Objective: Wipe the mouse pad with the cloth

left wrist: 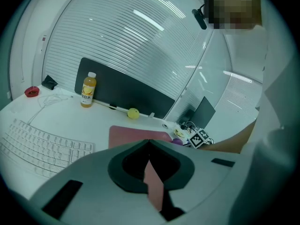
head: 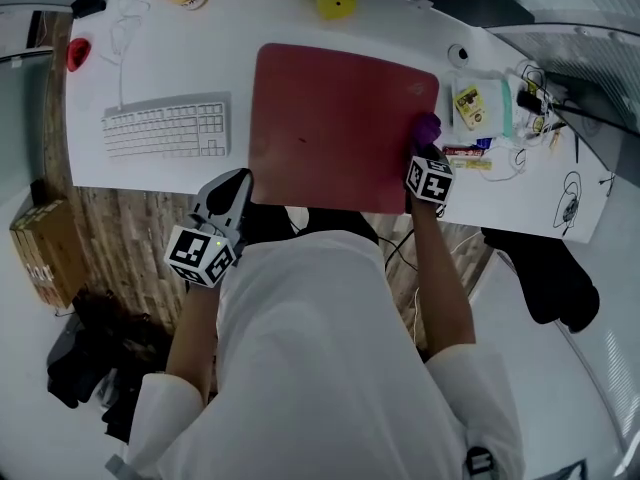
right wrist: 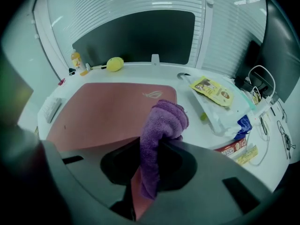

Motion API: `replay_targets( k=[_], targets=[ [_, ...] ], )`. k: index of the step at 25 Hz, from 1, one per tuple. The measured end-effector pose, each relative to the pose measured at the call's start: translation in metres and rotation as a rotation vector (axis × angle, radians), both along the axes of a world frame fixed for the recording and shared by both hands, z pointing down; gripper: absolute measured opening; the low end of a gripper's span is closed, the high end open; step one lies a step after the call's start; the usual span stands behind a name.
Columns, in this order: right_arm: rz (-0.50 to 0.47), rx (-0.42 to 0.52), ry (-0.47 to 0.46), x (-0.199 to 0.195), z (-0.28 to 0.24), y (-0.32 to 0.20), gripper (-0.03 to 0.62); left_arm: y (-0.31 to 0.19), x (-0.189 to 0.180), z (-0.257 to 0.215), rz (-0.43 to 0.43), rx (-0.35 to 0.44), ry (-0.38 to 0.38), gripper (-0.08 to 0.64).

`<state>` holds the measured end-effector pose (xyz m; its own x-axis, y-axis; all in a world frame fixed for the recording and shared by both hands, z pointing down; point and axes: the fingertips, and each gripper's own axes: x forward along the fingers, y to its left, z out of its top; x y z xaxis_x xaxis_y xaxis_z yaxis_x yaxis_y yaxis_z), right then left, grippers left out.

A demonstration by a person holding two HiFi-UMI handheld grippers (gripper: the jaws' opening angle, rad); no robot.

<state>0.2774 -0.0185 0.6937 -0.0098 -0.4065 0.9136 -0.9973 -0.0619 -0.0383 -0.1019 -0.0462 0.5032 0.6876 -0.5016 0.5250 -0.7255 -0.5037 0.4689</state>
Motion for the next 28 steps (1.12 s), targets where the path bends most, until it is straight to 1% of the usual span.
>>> replay_targets(
  k=[9, 14, 19, 22, 28],
  targets=[
    [-0.075, -0.009, -0.036, -0.056, 0.002, -0.020, 0.086, -0.006, -0.018, 0.005, -0.020, -0.013, 0.023, 0.018],
    [-0.132, -0.018, -0.024, -0.089, 0.004, -0.028, 0.086, -0.011, -0.031, 0.008, -0.041, -0.014, 0.028, 0.018],
    [-0.179, -0.018, -0.039, -0.126, 0.003, -0.037, 0.086, -0.016, -0.046, 0.009, -0.051, -0.015, 0.030, 0.018],
    [-0.205, -0.018, -0.033, -0.143, 0.004, -0.042, 0.086, -0.019, -0.054, 0.012, -0.061, -0.020, 0.029, 0.018],
    [-0.228, -0.013, -0.049, -0.172, 0.003, -0.049, 0.086, -0.024, -0.063, 0.014, -0.068, -0.029, 0.034, 0.018]
  ],
)
